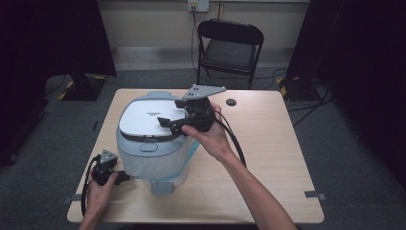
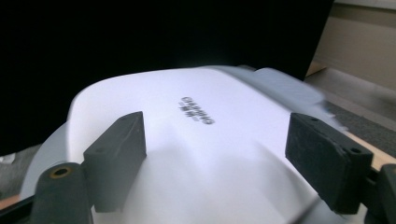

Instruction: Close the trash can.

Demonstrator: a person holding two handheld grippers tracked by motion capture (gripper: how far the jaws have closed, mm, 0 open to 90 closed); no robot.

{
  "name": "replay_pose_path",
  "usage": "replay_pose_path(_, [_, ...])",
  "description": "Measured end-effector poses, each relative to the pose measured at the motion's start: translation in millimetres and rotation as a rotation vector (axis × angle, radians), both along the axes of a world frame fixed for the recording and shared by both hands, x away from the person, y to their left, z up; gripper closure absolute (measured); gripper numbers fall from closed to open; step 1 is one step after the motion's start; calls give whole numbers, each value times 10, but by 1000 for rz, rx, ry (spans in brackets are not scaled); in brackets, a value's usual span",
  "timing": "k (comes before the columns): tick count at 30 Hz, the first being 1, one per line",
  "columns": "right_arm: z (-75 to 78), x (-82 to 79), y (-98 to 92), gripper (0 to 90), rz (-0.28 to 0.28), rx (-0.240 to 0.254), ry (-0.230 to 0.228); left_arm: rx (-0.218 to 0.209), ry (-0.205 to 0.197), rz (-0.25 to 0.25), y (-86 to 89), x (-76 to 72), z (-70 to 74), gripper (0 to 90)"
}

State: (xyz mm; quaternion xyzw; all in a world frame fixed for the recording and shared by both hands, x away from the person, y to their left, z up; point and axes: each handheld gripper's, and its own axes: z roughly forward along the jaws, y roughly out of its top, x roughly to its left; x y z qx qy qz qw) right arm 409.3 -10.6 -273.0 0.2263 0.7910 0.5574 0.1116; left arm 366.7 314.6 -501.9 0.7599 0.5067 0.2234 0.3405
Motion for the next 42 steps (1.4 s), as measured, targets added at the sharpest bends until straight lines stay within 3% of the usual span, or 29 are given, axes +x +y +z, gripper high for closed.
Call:
replay_pose_path(3, [-54,-93,120,166,26,-62,-17,0,0,0,0,0,-1,177])
replay_pose_path(8, [-67,-216,217,166,47,-73,-53,1,0,0,0,0,-1,177])
replay_pose_path(12, [-81,-316,247,180,29,-84,-83,0,0,-1,-1,-1,-1,177])
replay_pose_path(13, [-96,-316,262,178,31,-108,-94,2,0,-1,0,-2,0,176])
replay_pose_path(17, [-80,-316,273,179,33,-122,-88,1,0,0,0,-1,0,176])
replay_pose_path(22, [-103,-308,211,193,29,-85,-84,1,0,-1,0,0,0,176])
replay_pose_path(25, [-100,-253,59,189,-1,-44,-45,1,0,0,0,0,0,176])
replay_pose_path(30, [-128,-239,-146,183,-52,-24,-39,1,0,-1,-1,0,0,176])
replay_pose_path(33, [-119,-257,-414,169,-105,-12,-49,1,0,0,0,0,0,176])
replay_pose_path(37, [-177,-237,-632,162,-161,-13,-36,1,0,0,0,0,0,176])
replay_pose_path(41, [-409,-176,-971,170,-235,-23,49,0,0,0,-1,-1,0,176])
replay_pose_path(42, [-409,-176,-971,170,-235,-23,49,0,0,0,-1,-1,0,176])
